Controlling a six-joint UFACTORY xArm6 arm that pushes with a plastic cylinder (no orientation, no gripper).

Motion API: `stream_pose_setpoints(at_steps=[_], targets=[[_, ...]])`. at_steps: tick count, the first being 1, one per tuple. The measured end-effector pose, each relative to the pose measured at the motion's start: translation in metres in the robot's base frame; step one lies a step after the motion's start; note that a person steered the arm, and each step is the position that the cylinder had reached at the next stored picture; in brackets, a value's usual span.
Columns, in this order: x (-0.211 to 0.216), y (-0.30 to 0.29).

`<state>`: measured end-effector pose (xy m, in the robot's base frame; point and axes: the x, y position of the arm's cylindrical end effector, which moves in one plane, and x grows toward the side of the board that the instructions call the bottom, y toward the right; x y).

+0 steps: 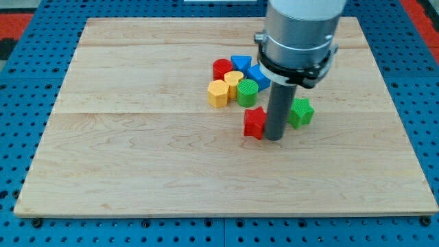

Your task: Slide the red star below the green circle

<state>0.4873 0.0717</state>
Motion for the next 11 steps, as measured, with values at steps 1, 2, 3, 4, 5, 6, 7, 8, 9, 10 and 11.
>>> stream_pose_setpoints(at_steps=[1,2,3,4,5,6,7,8,9,10,11], targets=[[-0.011,-0.006],[-0.013,0.012],[0.021,0.032],[0.03,0.022],[0.024,-0.002],[0.001,-0.038],[-0.016,-0.049],[-0.017,-0.049],[-0.012,-0.035],[-0.005,0.022],[-0.017,0.034]])
